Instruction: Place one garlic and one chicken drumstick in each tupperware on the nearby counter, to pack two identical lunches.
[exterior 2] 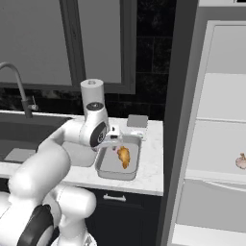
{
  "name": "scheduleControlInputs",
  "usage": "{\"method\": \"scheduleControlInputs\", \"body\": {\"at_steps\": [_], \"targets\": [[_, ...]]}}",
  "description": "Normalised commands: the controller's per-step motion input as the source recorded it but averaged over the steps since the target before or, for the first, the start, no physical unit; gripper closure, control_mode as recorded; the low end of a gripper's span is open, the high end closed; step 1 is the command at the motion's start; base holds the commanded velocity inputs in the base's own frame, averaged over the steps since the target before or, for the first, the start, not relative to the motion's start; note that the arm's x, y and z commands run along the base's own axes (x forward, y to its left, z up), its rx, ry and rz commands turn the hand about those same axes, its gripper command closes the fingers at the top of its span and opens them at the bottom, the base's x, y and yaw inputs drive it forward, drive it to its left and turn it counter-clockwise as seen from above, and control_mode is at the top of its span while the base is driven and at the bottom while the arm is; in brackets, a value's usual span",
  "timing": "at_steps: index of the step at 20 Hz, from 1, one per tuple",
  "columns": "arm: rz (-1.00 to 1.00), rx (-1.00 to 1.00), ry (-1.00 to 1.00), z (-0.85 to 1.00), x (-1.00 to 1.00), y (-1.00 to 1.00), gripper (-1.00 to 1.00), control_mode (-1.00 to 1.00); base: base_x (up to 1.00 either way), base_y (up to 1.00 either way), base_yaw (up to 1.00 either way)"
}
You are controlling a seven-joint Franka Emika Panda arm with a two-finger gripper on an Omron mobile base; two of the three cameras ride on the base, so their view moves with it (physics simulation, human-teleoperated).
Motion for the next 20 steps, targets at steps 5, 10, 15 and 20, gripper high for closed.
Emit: {"method": "scheduleControlInputs", "body": {"at_steps": [5,10,15,20], "targets": [[-0.44,0.12,0.0,0.31,-0.85,0.38,-1.0,-1.0,0.0,0.0,0.0],[-0.12,0.0,0.0,1.0,-0.98,0.02,-1.0,-1.0,0.0,0.0,0.0],[0.02,0.0,0.0,0.45,-0.98,0.25,-1.0,-1.0,0.0,0.0,0.0],[0.02,0.0,-0.02,0.02,-0.34,0.08,-1.0,-1.0,0.0,0.0,0.0]]}}
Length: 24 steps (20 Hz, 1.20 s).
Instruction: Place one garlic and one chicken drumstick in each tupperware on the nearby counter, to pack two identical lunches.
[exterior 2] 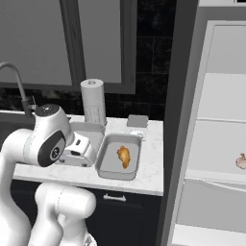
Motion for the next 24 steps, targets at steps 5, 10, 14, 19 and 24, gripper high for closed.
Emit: {"method": "scheduleControlInputs", "body": {"at_steps": [5,10,14,19,24], "targets": [[0.0,0.0,0.0,0.0,-0.07,0.0,-1.0,1.0,-0.2,-0.1,-0.03],[0.0,0.0,0.0,0.0,0.0,0.0,-1.0,1.0,-1.0,-0.59,-0.21],[0.0,0.0,0.0,0.0,0.0,0.0,-1.0,1.0,-0.76,-0.87,-0.37],[0.0,0.0,0.0,0.0,0.0,0.0,-1.0,1.0,0.4,-1.0,-0.14],[0.0,0.0,0.0,0.0,0.0,0.0,-1.0,1.0,0.45,-0.77,0.02]]}}
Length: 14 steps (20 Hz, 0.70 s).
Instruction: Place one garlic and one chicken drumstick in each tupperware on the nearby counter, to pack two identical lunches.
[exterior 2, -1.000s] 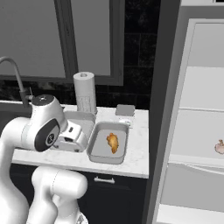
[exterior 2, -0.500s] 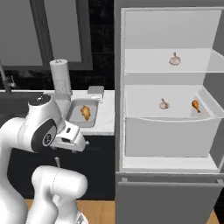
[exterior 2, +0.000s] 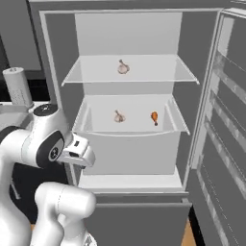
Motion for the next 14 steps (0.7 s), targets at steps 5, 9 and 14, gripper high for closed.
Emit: {"method": "scheduleControlInputs", "body": {"at_steps": [5,9,14], "targets": [[0.0,0.0,0.0,0.0,0.0,0.0,-1.0,1.0,0.0,-0.78,0.03],[0.0,0.0,0.0,0.0,0.0,0.0,-1.0,1.0,0.3,-0.36,0.06],[0.0,0.0,0.0,0.0,0.0,0.0,-1.0,1.0,0.11,-0.09,0.24]]}}
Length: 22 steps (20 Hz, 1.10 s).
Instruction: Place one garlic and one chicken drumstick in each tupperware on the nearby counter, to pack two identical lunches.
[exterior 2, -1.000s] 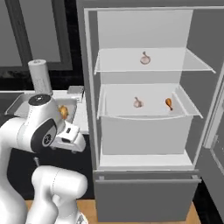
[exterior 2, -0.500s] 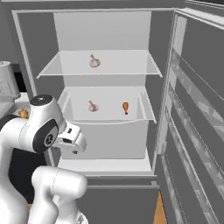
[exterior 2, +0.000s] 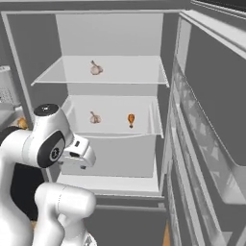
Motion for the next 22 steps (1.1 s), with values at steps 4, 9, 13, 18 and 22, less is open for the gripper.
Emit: {"method": "scheduleControlInputs", "body": {"at_steps": [4,9,13,18,22], "targets": [[0.0,0.0,0.0,0.0,0.0,0.0,-1.0,1.0,0.14,-0.28,0.24],[0.0,0.0,0.0,0.0,0.0,0.0,-1.0,1.0,0.12,-0.17,0.23],[0.11,0.0,-0.03,0.08,0.06,-0.01,-1.0,-1.0,0.06,-0.02,0.1],[0.3,-0.05,-0.37,0.45,0.06,0.0,-1.0,-1.0,0.0,0.0,0.0],[0.32,-0.05,-0.33,0.55,0.72,-0.01,-1.0,-1.0,0.0,0.0,0.0]]}}
